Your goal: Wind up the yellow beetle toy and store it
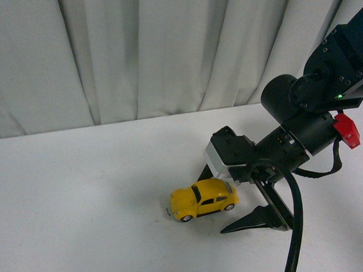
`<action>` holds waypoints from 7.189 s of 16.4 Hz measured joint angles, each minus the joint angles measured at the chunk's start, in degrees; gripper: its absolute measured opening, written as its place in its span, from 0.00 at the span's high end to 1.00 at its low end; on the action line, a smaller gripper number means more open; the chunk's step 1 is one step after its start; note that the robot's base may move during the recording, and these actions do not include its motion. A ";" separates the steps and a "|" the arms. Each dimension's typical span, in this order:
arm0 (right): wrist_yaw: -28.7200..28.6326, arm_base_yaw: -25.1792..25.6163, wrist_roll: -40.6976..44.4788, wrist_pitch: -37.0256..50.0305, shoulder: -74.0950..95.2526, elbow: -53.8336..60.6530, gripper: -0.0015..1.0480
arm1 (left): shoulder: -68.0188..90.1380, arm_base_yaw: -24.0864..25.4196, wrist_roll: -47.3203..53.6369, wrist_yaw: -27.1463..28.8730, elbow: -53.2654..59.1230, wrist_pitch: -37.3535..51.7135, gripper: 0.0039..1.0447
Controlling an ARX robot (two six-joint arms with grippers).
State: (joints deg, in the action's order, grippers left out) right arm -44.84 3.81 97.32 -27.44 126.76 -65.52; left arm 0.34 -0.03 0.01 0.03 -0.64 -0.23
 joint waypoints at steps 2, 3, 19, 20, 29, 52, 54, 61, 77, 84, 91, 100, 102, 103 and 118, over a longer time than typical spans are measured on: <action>-0.94 -0.07 0.04 0.44 0.61 -0.48 0.23 | 0.00 0.00 0.00 0.00 0.00 0.00 0.06; -1.25 -0.09 0.04 0.70 0.79 -0.72 0.27 | 0.00 0.00 -0.02 0.00 0.00 0.00 0.06; -2.54 3.58 1.16 -0.37 1.40 -0.46 0.59 | 0.00 0.00 0.00 0.00 0.00 0.00 0.06; -2.56 3.98 1.31 -0.59 1.40 -0.37 0.59 | 0.00 0.00 0.00 0.00 0.00 0.00 0.06; -1.40 14.43 2.82 -5.95 0.22 3.48 0.59 | 0.00 0.00 -0.02 0.00 0.00 0.00 0.06; 4.87 17.92 3.52 -8.11 -1.11 3.54 0.07 | 0.00 0.00 -0.02 -0.02 0.00 0.00 0.06; 4.90 17.94 3.52 -7.50 -1.11 3.54 0.07 | 0.00 0.00 0.00 -0.02 0.00 0.02 0.06; 2.97 16.35 2.97 -6.19 -2.99 4.52 0.07 | 0.00 0.00 0.00 0.00 0.00 0.02 0.06; 39.21 1.68 -92.28 91.19 -49.96 54.18 0.92 | 0.00 0.02 -0.02 0.00 0.00 0.07 0.06; 44.72 -4.11 -96.32 80.54 -67.82 61.99 0.98 | 0.00 0.02 -0.02 0.02 0.00 -0.02 0.06; 44.85 -3.80 -96.43 65.81 -87.17 64.72 0.98 | 0.00 0.02 -0.02 0.00 0.00 0.00 0.06; 44.83 -3.80 -96.45 46.84 -107.43 64.92 0.98 | 0.00 0.02 0.00 0.00 0.00 0.00 0.06; 44.85 -3.80 -96.45 44.02 -110.25 64.92 0.98 | 0.00 0.02 0.00 0.00 0.00 0.00 0.06; 44.85 -3.80 -96.45 42.91 -111.45 64.92 0.98 | 0.00 0.02 0.00 0.00 0.00 0.00 0.06; 44.85 -3.80 -96.48 27.21 -126.62 64.89 0.84 | 0.00 0.02 0.00 0.00 0.00 0.00 0.06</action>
State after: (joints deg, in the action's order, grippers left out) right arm 0.01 0.01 0.84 -0.23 0.14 -0.62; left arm 0.34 -0.01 0.01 0.03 -0.64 -0.23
